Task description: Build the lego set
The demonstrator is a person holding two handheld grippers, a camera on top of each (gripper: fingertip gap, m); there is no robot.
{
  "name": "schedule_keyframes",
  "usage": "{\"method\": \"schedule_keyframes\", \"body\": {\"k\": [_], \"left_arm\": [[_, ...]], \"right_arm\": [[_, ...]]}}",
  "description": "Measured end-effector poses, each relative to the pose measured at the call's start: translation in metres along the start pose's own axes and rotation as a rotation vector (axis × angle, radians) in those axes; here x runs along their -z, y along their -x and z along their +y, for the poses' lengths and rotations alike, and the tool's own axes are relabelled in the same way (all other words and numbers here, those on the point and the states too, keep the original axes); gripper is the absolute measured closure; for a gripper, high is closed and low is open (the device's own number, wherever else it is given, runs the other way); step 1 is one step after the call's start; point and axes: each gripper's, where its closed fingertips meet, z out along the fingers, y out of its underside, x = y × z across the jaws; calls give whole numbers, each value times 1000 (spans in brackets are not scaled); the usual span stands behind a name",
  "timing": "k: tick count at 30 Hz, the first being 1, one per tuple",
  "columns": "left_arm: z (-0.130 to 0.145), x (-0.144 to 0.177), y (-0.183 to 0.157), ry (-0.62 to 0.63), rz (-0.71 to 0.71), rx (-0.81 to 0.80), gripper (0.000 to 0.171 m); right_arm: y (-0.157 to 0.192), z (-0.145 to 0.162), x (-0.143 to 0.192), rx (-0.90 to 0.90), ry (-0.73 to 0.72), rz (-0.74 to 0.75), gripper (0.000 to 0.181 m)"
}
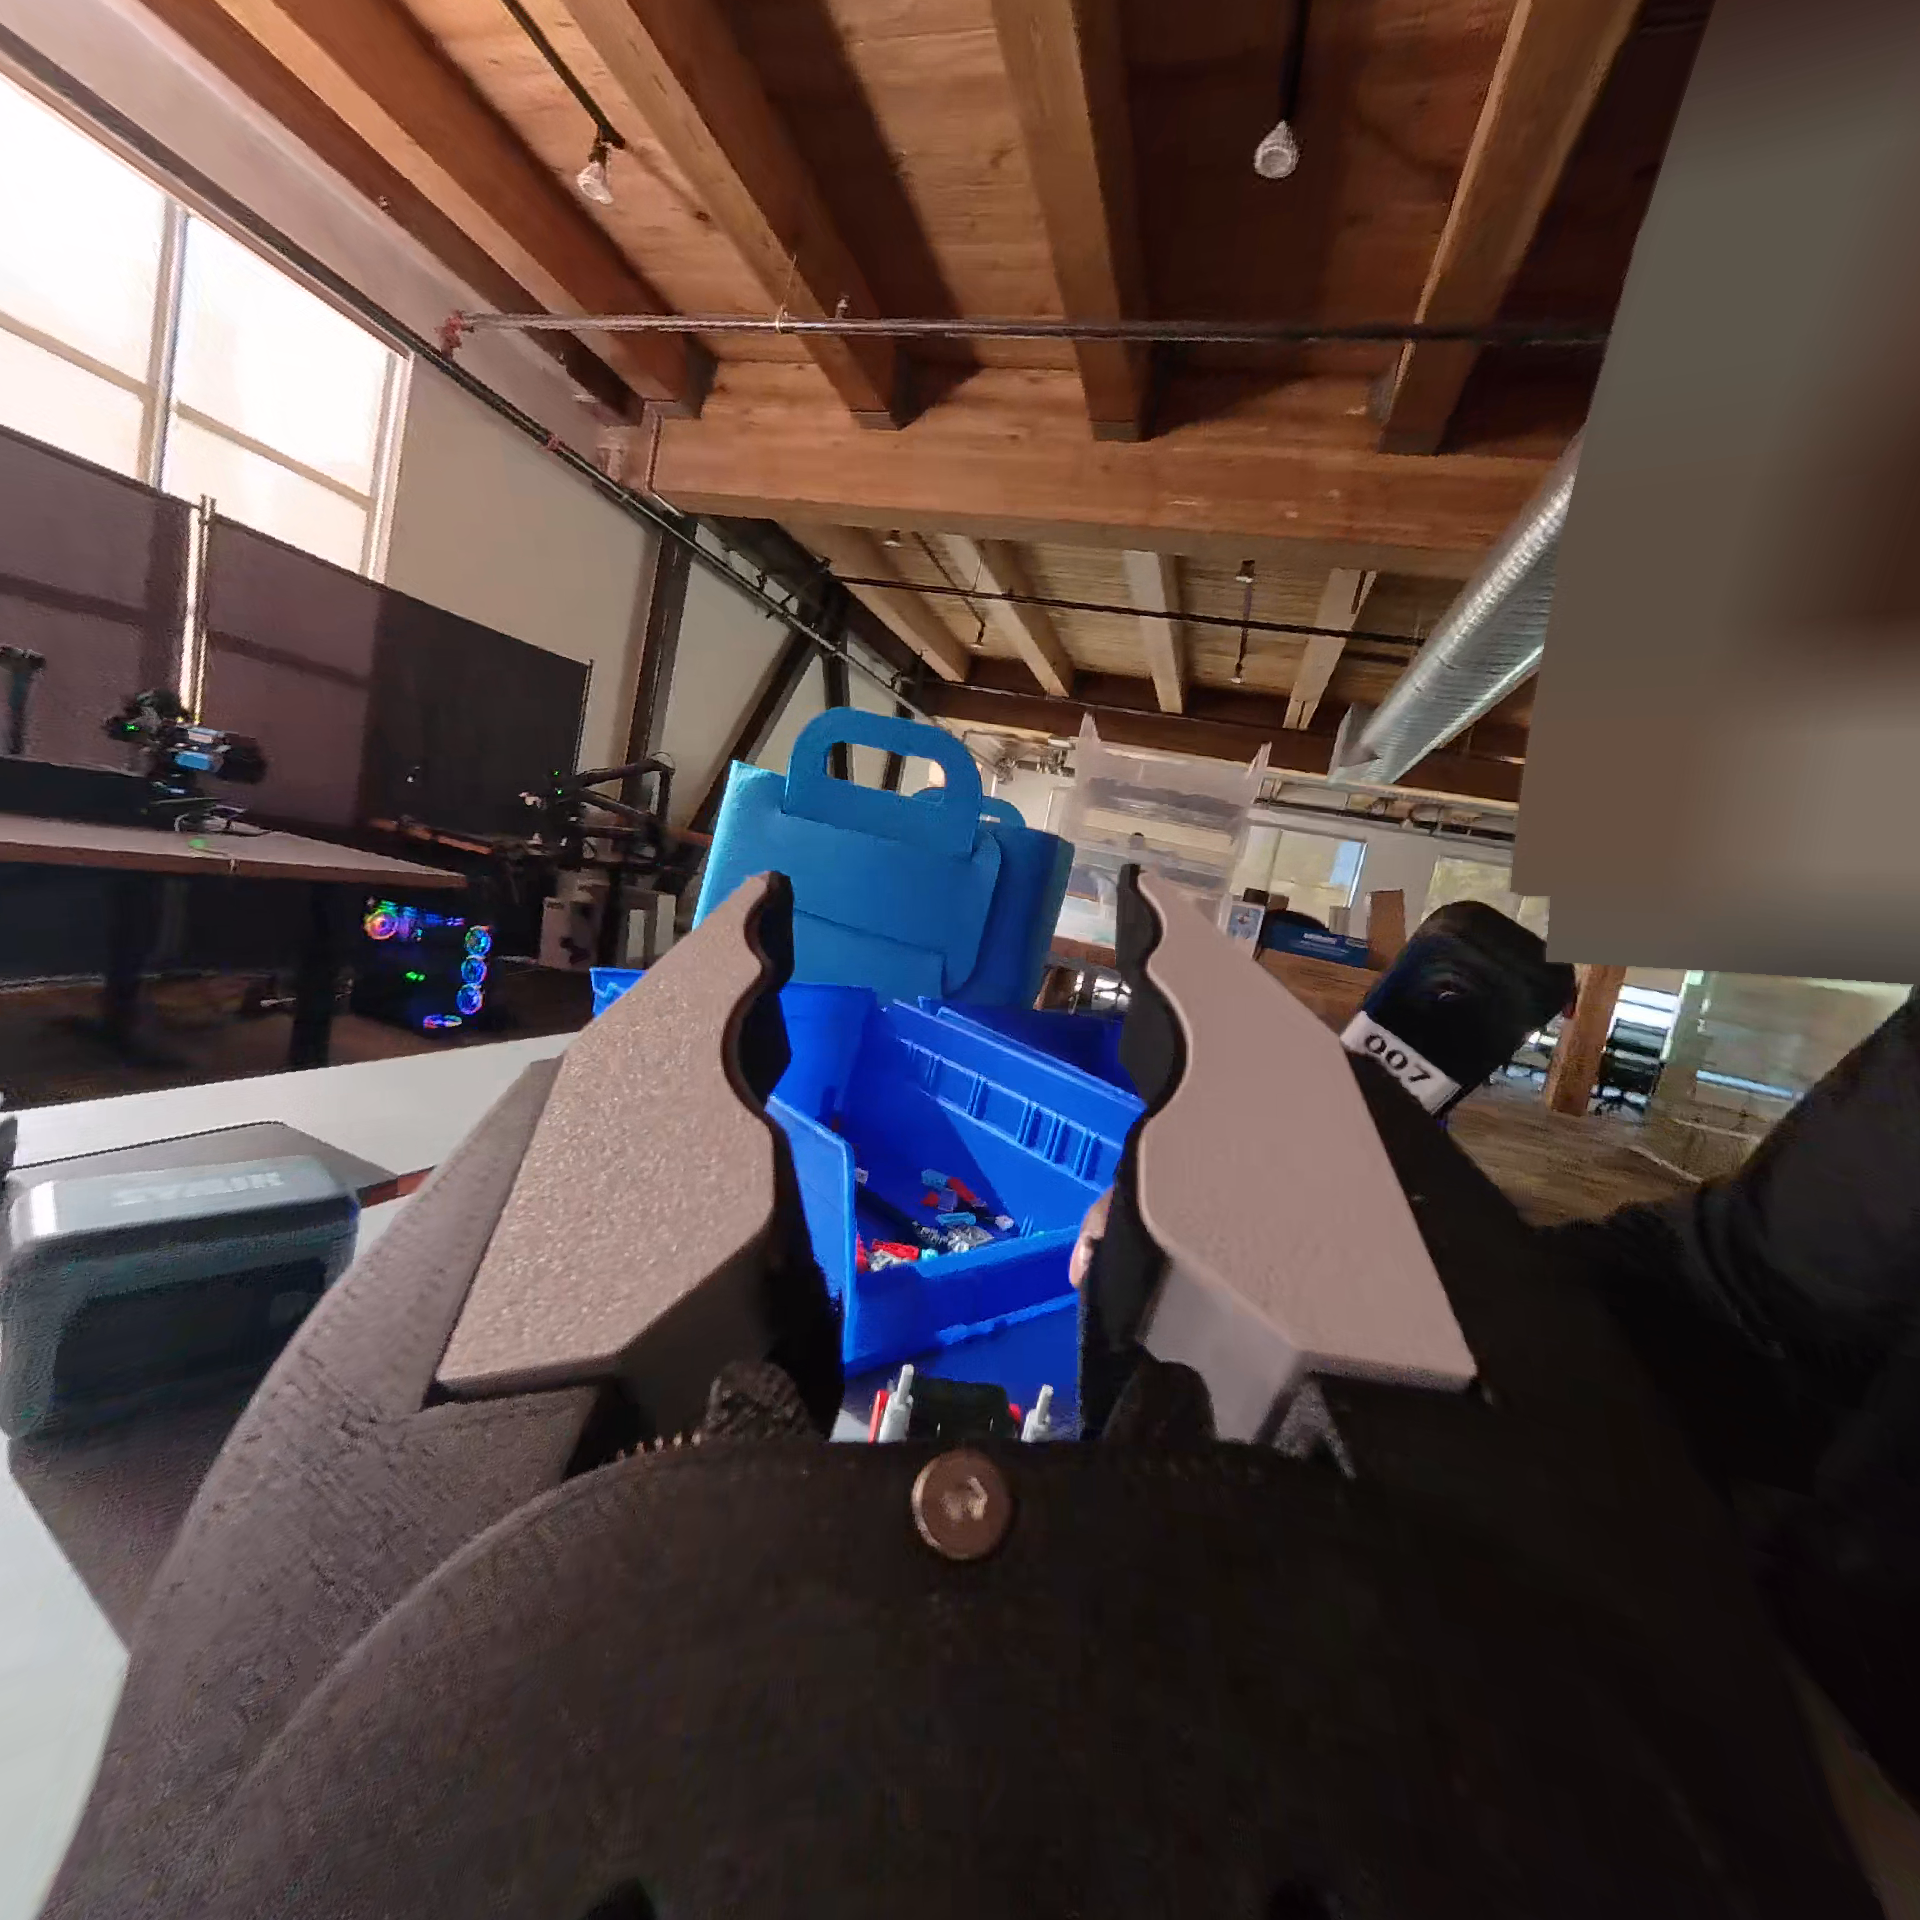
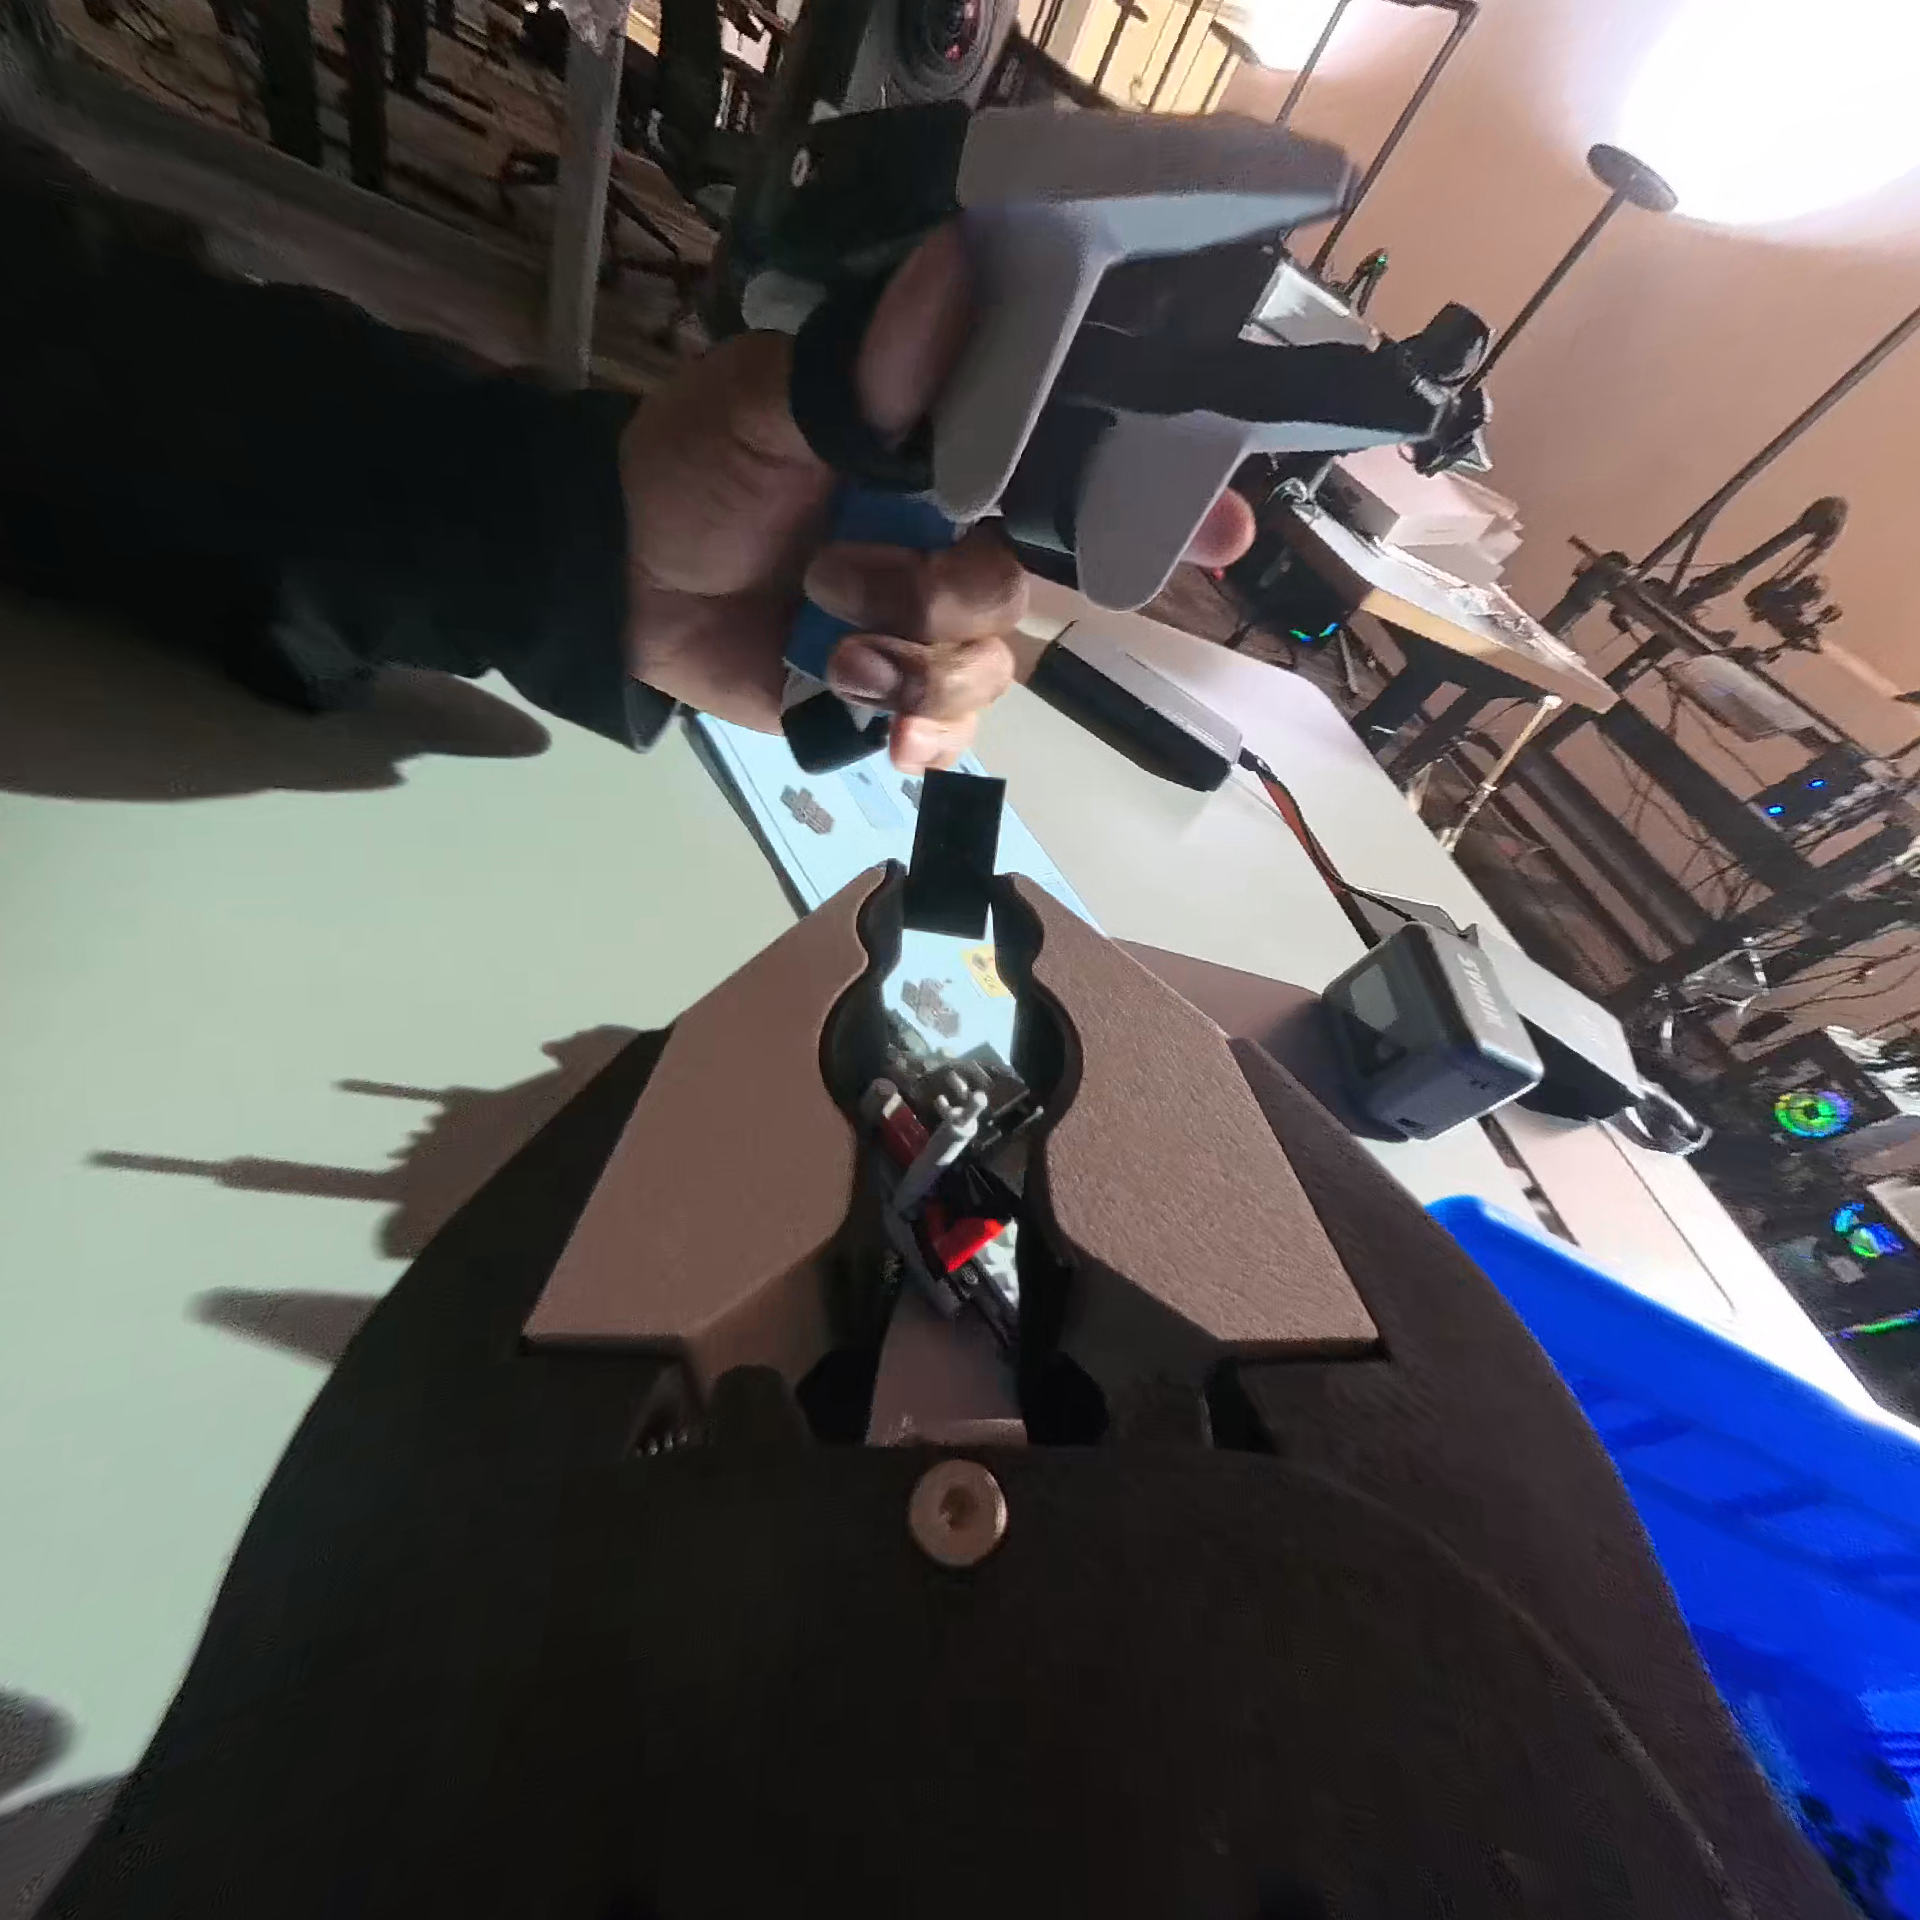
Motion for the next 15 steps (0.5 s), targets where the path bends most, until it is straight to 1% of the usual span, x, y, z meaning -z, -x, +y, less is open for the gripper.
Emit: {"method": "schedule_keyframes", "body": {"k": [1, 2, 4, 7, 11, 13, 15], "left_arm": [[7, -1, 2, 30, -13, -3, 112], [17, -3, 2, 94, -17, 24, 113], [39, -6, -8, 231, 56, 109, 115], [72, -6, -26, 401, 162, 263, 121], [98, -2, -50, 530, 239, 354, 128], [112, 2, -54, 597, 228, 346, 129], [121, 5, -57, 640, 216, 344, 130]], "right_arm": [[0, 3, 1, 16, 5, 9, 162], [2, 6, 1, 35, 13, 8, 162], [4, 7, 5, 98, 22, 22, 162], [1, 5, 15, 187, 22, 75, 162], [-6, 11, 32, 330, 14, 182, 162], [-5, 12, 37, 389, 10, 211, 163], [-2, 14, 40, 430, 19, 223, 163]]}}
